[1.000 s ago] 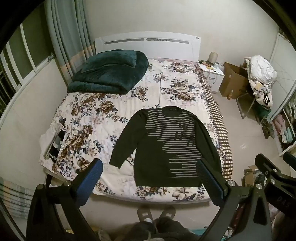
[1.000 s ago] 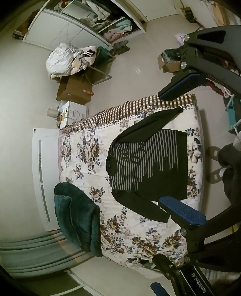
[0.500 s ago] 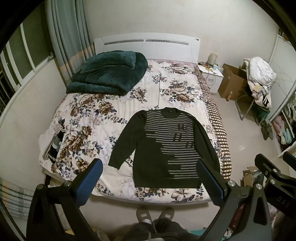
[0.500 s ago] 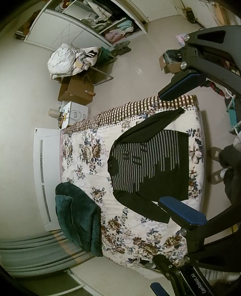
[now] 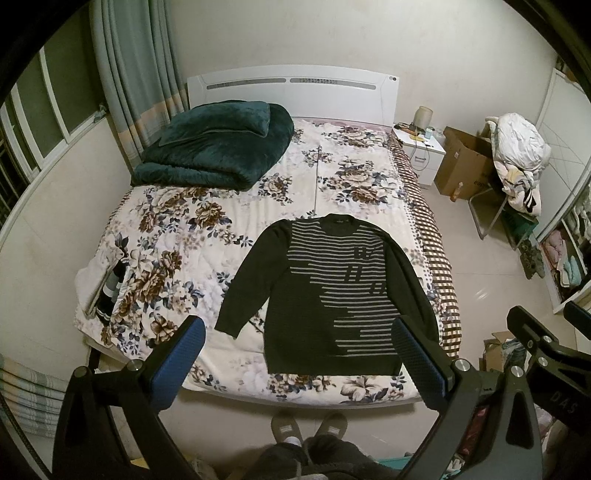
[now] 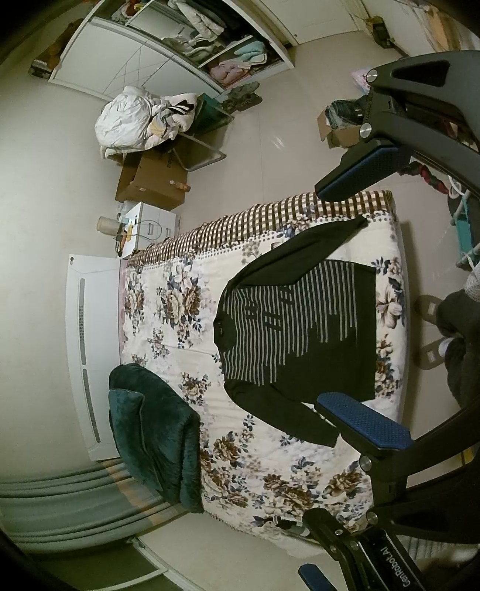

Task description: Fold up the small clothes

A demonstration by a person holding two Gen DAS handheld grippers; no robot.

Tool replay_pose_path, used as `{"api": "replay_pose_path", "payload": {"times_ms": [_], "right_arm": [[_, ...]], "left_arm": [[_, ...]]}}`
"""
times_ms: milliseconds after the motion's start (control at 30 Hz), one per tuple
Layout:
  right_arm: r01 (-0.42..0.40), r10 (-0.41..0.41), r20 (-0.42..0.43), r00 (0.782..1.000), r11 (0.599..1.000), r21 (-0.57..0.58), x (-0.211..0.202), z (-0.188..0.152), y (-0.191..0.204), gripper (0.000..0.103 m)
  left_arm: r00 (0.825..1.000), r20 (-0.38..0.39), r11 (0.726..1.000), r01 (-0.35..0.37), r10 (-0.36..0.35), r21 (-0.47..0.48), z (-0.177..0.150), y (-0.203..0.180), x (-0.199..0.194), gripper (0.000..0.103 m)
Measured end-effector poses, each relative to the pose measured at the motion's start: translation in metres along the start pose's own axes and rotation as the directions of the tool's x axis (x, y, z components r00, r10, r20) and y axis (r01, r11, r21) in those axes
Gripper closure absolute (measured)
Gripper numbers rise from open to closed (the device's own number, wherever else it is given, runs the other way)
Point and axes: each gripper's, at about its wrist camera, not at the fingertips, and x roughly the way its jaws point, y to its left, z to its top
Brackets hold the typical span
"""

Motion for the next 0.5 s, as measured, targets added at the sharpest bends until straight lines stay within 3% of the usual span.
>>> {"api": "replay_pose_path", "payload": {"times_ms": [500], "right_arm": [[0.002,-0.002,0.001,1.0,1.0,-0.002,-0.0008,0.0012,-0.0012,0.0]], "left_arm": [[1.0,-0.001,1.0,0.002,-0.002,-0.002,-0.0001,0.0001,0.0,0.0]]}}
